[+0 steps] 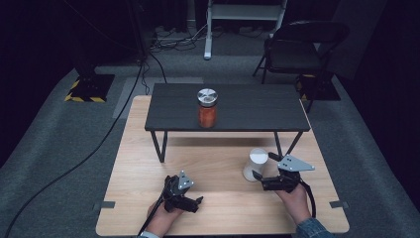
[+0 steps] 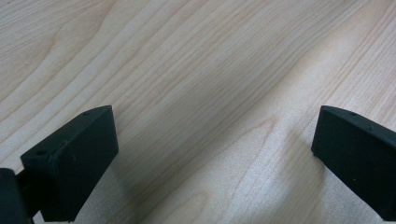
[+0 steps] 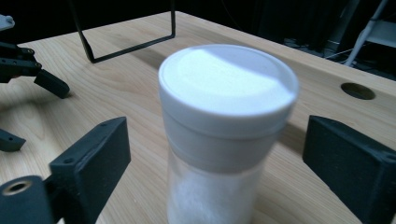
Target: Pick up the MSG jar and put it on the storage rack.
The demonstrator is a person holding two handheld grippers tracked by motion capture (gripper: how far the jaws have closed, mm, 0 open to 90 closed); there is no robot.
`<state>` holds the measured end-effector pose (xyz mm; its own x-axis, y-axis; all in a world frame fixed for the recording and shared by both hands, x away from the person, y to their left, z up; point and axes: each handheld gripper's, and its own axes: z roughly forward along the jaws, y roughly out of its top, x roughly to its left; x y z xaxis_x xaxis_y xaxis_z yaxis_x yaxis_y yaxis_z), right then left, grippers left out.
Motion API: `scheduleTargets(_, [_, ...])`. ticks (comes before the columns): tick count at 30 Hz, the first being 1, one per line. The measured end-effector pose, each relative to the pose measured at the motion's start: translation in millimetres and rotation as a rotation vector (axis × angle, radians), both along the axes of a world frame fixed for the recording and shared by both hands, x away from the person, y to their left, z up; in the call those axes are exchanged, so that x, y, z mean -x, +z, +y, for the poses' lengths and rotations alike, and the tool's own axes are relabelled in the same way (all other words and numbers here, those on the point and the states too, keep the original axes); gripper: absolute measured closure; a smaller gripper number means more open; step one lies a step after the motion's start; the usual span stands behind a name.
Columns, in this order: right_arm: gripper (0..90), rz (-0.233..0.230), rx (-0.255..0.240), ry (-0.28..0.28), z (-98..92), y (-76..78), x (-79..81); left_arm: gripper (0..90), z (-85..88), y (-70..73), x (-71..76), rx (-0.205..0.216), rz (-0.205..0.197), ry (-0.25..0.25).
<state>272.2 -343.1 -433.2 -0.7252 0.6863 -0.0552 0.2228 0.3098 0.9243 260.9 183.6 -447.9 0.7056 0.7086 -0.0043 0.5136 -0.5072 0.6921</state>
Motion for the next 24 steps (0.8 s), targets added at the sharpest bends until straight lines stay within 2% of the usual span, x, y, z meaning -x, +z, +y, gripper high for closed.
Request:
scheduleTargets(2, [11.8,0.005,0.000,-0.004,3.5,-1.5,-3.3,0.1,-0.7,0.2,0.0,-0.002,0.000,0.003])
scheduleTargets(6, [23.3,0.008,-0.022,-0.017,3.8,-5.8,-8.8,0.1,-1.0,0.3,0.1,-0.002,0.001,0.004])
scheduleTargets(10, [33.0,0.016,-0.033,0.009,1.2,-7.2,-13.5,0.1,-1.0,0.3,0.1,-0.002,0.001,0.004])
scheduleTargets(24, [33.5,0.024,-0.020,0.004,1.8,-2.8,-12.5,0.1,-0.9,0.4,0.0,-0.002,0.001,0.004])
